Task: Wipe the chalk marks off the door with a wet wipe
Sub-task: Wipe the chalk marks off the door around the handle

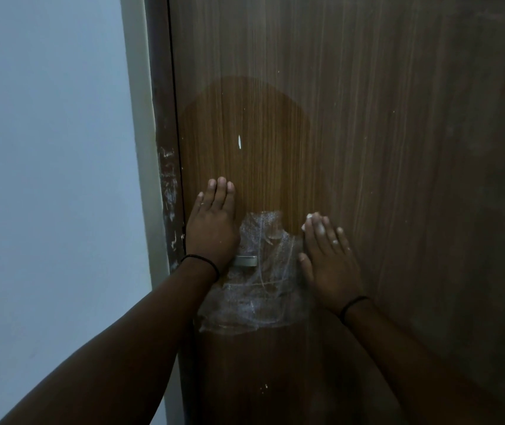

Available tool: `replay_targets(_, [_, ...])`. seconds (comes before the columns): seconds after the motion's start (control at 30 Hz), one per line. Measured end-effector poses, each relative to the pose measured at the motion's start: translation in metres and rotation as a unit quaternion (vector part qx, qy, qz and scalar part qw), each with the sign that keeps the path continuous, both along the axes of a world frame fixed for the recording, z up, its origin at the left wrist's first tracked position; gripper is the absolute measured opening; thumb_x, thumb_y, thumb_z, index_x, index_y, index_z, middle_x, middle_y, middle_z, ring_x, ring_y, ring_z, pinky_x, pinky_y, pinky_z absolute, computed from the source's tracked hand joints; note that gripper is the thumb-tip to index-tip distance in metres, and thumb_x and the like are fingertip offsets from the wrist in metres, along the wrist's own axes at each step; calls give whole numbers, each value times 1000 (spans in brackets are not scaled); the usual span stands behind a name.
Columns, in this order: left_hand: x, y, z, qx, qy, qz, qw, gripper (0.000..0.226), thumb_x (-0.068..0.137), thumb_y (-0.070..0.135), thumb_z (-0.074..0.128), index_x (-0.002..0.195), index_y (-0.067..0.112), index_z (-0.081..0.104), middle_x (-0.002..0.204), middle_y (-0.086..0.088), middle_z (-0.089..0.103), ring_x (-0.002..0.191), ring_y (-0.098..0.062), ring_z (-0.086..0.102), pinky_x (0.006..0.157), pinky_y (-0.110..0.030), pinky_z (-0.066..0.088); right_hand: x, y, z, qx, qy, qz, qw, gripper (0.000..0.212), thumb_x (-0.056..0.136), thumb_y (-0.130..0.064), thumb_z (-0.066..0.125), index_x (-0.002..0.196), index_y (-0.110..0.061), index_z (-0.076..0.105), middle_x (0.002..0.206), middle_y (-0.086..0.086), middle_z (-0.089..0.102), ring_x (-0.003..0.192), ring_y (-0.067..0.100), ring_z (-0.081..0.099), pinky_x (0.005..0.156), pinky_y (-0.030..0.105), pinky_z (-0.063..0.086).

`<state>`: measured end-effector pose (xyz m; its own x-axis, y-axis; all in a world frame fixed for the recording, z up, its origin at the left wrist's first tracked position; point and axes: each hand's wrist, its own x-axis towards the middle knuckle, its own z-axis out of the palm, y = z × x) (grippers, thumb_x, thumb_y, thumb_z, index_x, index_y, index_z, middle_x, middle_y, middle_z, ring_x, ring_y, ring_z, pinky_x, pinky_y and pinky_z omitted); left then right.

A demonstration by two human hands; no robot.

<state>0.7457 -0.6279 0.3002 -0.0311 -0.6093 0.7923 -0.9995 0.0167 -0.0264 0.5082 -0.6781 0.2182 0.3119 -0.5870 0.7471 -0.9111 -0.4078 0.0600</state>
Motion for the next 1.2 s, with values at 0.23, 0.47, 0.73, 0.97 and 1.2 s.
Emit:
replay_targets(0.23, [-4,0,-1,-10,12,-6,1000,62,95,26,22,154,5,16,162,-14,15,151,-28,7,123,-42,8,37,2,26,-13,-19,17,1000,68,104,-43,25,157,-12,-3,165,4,-10,152,18,-13,124,39,-4])
replay_targets(0.47, [-3,0,-1,-12,12,-6,1000,59,99,17,35,154,6,16,162,-13,15,151,-28,6,123,-41,7,-5,4,-20,7,6,-12,1000,65,102,-44,18,157,-14,0,166,4,-3,153,16,-8,125,42,4])
replay_targets(0.73, [-7,1,-6,-11,22,-3,1000,61,98,17,39,154,5,15,162,-14,14,151,-28,6,123,-40,5,28,7,-9,20,-30,-5,999,69,103,-47,17,157,-12,-5,165,4,-12,151,17,-16,125,41,-3])
replay_targets(0.97, [-8,2,-7,-6,17,0,1000,61,98,16,36,154,5,15,162,-14,13,151,-28,5,123,-40,5,0,10,-35,31,-55,-32,998,66,104,-46,15,157,-14,-6,165,3,-9,152,16,-12,125,43,2])
replay_targets(1.2, [-10,3,-7,-7,29,2,1000,61,99,15,37,154,5,14,162,-14,13,151,-28,5,123,-40,5,27,6,-14,-6,-64,13,998,64,105,-41,20,157,-11,3,166,5,-4,153,19,-7,124,39,-3])
